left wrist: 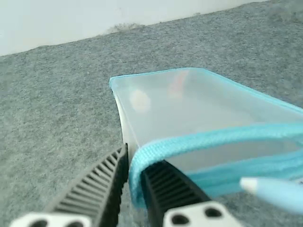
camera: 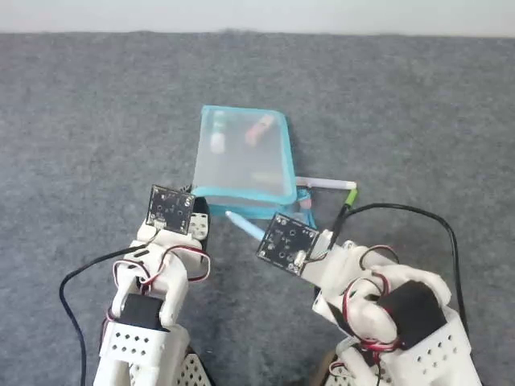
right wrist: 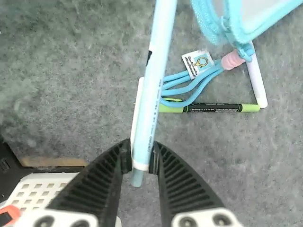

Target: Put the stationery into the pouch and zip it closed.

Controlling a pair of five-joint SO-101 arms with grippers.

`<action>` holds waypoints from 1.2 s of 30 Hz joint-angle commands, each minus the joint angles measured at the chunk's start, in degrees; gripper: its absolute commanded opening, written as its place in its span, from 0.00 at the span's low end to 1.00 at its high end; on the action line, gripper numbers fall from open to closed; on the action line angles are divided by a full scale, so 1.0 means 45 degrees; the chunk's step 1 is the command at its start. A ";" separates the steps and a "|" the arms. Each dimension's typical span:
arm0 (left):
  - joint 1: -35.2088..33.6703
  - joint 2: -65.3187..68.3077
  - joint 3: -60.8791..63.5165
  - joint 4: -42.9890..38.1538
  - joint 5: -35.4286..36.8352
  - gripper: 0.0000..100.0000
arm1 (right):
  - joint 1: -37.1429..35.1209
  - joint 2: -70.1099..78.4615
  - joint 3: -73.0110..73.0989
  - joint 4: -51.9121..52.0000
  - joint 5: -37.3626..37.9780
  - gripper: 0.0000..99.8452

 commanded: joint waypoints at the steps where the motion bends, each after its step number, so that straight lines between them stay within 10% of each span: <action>1: -0.0098 0.0059 -0.0361 -0.0391 0.0176 0.01 | -0.0127 0.0420 -0.0078 0.0479 -0.0176 0.01; 36: -0.0078 0.0020 -0.0322 -0.0352 0.0176 0.01 | 0.2374 1.4252 -1.0725 -0.0987 -0.6193 0.01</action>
